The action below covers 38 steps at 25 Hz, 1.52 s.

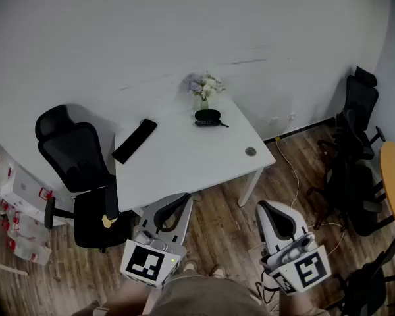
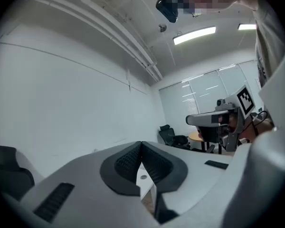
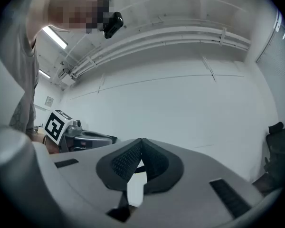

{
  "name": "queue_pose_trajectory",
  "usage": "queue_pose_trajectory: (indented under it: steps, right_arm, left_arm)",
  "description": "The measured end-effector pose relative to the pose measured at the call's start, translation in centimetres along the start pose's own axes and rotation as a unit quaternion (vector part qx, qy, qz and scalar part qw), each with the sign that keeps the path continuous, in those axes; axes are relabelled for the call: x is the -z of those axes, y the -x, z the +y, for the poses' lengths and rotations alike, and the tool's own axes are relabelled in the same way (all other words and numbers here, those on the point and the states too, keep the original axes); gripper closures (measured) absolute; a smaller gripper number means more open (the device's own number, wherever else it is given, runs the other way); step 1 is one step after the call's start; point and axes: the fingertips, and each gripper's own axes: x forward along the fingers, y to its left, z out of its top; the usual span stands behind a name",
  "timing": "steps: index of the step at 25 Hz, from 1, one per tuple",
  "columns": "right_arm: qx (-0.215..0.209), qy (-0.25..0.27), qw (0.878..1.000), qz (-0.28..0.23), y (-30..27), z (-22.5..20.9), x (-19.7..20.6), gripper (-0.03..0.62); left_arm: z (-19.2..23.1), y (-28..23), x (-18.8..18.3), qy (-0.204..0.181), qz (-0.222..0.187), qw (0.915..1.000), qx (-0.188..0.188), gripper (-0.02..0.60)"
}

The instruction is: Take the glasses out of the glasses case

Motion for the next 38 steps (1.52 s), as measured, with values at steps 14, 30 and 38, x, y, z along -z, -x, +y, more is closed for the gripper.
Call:
queue_pose_trajectory:
  steps: [14,30,38]
  right_arm:
    - [-0.006,-0.004,1.000,0.006,1.4,-2.2,1.0,0.563]
    - [0.015,0.001,1.000,-0.002,-1.2,-5.9,2.4,0.407]
    - [0.005,0.035,0.999,0.036,-6.4,-9.9,4.5,0.405]
  left_arm:
    - [-2.0,-1.7,-0.4,0.006,0.008,0.9999,-0.005,0.566]
    - [-0.6,-5.1,1.2,0.015,0.015,0.9997,-0.012,0.566]
    - [3.3,-10.0,2.7,0.009,0.023,0.9996,-0.015,0.566]
